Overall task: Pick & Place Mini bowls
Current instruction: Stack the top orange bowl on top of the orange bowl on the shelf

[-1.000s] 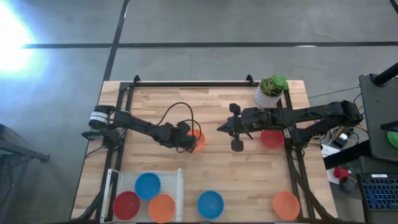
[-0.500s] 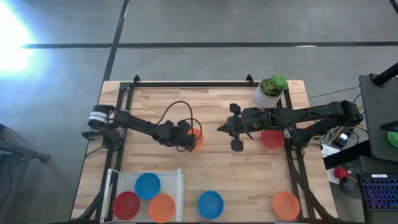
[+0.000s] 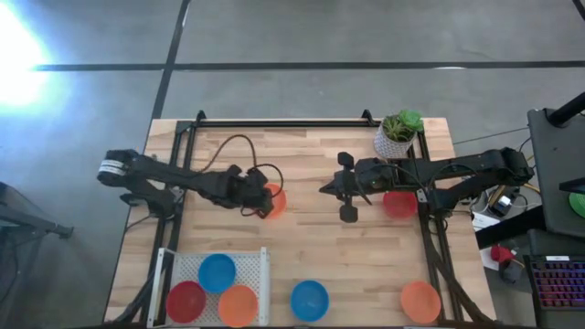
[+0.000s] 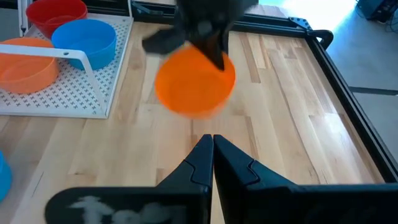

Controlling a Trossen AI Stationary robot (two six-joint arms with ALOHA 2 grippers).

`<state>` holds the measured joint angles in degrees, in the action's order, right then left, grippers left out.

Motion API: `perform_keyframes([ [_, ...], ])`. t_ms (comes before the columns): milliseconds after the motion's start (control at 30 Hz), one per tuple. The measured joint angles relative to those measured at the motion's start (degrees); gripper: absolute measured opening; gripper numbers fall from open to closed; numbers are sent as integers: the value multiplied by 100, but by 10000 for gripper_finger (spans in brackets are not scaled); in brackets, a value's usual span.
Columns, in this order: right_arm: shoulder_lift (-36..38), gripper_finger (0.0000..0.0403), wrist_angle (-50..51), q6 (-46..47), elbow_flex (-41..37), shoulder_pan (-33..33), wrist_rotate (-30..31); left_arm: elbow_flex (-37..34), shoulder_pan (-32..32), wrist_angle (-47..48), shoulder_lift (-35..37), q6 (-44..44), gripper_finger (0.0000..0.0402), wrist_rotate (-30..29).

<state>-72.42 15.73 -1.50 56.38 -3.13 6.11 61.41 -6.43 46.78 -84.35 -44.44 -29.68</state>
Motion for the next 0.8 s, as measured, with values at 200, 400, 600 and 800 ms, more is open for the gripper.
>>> perform_keyframes([
  [200,0,8,7,-1,0,0,-1,0,-252,918,749,512,0,49],
  [400,0,8,11,-15,-2,1,-2,-5,-529,1473,1383,605,0,423],
  [600,0,8,33,-11,-2,-1,-2,-240,-964,1476,1890,1337,0,958],
  [800,0,8,36,4,-2,0,-3,-549,-1536,1347,2087,1450,0,1338],
])
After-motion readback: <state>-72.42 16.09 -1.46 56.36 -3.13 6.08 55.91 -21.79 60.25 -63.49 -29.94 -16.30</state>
